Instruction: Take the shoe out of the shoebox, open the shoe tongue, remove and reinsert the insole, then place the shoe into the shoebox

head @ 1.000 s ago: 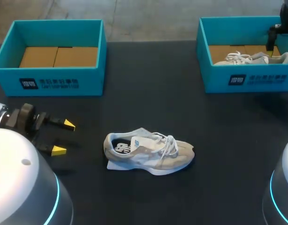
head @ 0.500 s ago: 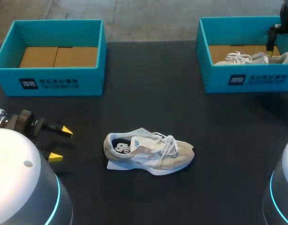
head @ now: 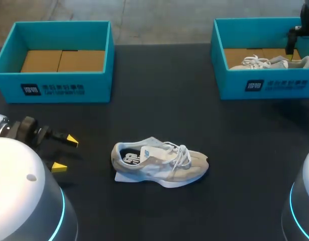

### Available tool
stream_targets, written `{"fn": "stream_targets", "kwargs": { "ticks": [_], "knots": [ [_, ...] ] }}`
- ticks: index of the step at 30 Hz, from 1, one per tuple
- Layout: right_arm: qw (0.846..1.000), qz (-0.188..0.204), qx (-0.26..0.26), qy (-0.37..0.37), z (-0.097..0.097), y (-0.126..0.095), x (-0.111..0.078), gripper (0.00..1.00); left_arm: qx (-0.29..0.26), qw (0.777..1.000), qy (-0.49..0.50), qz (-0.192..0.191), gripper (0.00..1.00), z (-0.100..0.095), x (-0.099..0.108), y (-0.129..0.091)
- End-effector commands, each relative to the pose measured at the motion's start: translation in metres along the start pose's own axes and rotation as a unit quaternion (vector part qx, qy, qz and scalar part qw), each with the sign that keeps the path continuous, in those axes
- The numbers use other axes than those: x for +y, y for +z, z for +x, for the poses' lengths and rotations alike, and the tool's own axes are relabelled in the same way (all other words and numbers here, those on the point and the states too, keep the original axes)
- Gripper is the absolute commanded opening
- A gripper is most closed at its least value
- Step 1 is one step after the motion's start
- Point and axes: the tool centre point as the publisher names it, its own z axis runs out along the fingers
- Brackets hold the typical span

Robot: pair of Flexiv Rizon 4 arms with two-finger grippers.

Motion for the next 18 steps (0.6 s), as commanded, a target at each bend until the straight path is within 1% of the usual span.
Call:
{"fn": "stream_targets", "kwargs": {
  "ticks": [1,7,13,18],
  "knots": [
    [1.000,0.000,0.000,0.000,0.000,0.000,-0.001,1.00,0.000,1.000,0.001,0.000,1.00,0.000,0.000,0.000],
    [1.000,0.000,0.000,0.000,0.000,0.000,-0.001,1.00,0.000,1.000,0.001,0.000,1.00,0.000,0.000,0.000],
    [1.000,0.000,0.000,0.000,0.000,0.000,-0.001,1.00,-0.021,1.000,0.002,0.004,1.00,0.000,0.006,0.010],
    [1.000,0.000,0.000,0.000,0.000,0.000,-0.001,1.00,-0.021,1.000,0.003,0.011,1.00,0.001,0.006,0.014]
  ]
}}
